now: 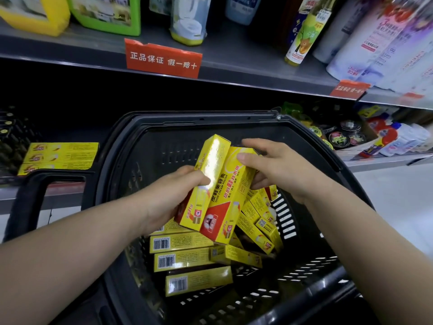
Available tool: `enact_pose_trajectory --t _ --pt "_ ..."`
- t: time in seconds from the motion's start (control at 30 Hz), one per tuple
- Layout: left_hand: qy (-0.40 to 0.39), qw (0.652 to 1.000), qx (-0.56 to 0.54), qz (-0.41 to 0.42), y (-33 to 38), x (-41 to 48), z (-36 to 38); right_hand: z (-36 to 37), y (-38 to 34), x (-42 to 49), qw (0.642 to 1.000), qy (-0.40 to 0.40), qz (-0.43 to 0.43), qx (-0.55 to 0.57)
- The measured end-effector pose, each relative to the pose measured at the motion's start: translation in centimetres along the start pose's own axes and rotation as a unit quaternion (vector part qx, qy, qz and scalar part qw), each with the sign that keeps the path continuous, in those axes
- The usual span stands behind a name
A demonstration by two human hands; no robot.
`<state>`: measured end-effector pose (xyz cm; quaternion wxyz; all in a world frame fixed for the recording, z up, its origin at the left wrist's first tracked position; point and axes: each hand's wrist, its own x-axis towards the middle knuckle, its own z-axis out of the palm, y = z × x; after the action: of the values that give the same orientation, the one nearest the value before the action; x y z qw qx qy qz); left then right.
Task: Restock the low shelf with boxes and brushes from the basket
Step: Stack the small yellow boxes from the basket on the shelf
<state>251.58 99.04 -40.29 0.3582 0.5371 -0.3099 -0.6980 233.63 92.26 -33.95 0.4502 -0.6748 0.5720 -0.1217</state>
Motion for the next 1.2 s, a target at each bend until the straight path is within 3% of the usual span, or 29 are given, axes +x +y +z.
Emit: enact_pose_trajectory --t 0.13,0.23,0.33,0.37,0.4,0.43,0.47,0.5,0.53,0.6,0.7,0.87,0.9,0.97,1.07,1.13,1.2 --pt "-0.064 0.997 0.04 -0.003 -0.3 -0.2 -0.1 1.0 0.3 0.1 1.0 0.018 -0.01 -0.001" --pt "-0.053 0.993 0.101 0.003 -0.4 -0.3 0.0 1.9 0.6 0.7 0.998 0.044 -0.037 0.019" --pt "0.016 0.996 0.092 -0.003 -0.7 0.2 -0.2 1.1 1.9 1.6 0.996 -0.019 -0.03 0.081" --pt "0.03 0.996 0.086 -0.015 -0.8 0.3 -0.4 0.5 2.9 2.0 0.997 -0.048 0.01 0.058" --pt "0.034 0.995 0.085 -0.025 -0.9 0.4 -0.5 -0.1 4.2 2.4 0.995 -0.077 0.056 -0.037" --pt "0.033 0.995 0.086 -0.031 -0.9 0.4 -0.5 -0.6 5.6 2.8 0.968 -0.113 0.102 -0.198" --pt "0.033 0.995 0.087 -0.033 -1.0 0.4 -0.6 -0.9 7.3 3.1 0.91 -0.158 0.146 -0.356" --pt "0.032 0.995 0.088 -0.032 -1.0 0.4 -0.6 -0.9 9.0 3.3 0.847 -0.202 0.179 -0.458" --pt "0.032 0.995 0.087 -0.031 -1.0 0.5 -0.6 -0.7 10.5 3.4 0.809 -0.237 0.212 -0.494" --pt "0.028 0.996 0.082 -0.03 -1.0 0.5 -0.5 -0.1 12.8 3.8 0.81 -0.259 0.263 -0.456" --pt "0.023 0.997 0.074 -0.029 -0.9 0.5 -0.5 1.0 14.5 4.3 0.818 -0.241 0.23 -0.47" --pt "0.014 0.998 0.058 -0.03 -0.6 0.2 -0.7 0.4 12.6 5.4 0.774 -0.216 0.182 -0.567" --pt "0.011 0.998 0.055 -0.032 -0.5 0.1 -0.8 -0.3 11.1 5.2 0.784 -0.184 0.168 -0.569" --pt "0.01 0.999 0.043 -0.026 -0.3 -0.2 -1.0 -1.7 7.4 4.5 0.845 -0.085 0.121 -0.514" --pt "0.016 1.0 0.02 0.002 0.4 -0.9 -1.3 -2.4 2.8 2.2 0.976 -0.019 0.056 -0.212" --pt "0.007 1.0 0.011 0.014 1.1 -1.6 -1.8 -1.5 0.4 1.1 0.997 -0.033 0.032 -0.054" --pt "-0.006 1.0 0.011 0.022 1.8 -2.6 -2.6 -0.2 -1.2 0.9 1.0 -0.027 0.006 -0.014"
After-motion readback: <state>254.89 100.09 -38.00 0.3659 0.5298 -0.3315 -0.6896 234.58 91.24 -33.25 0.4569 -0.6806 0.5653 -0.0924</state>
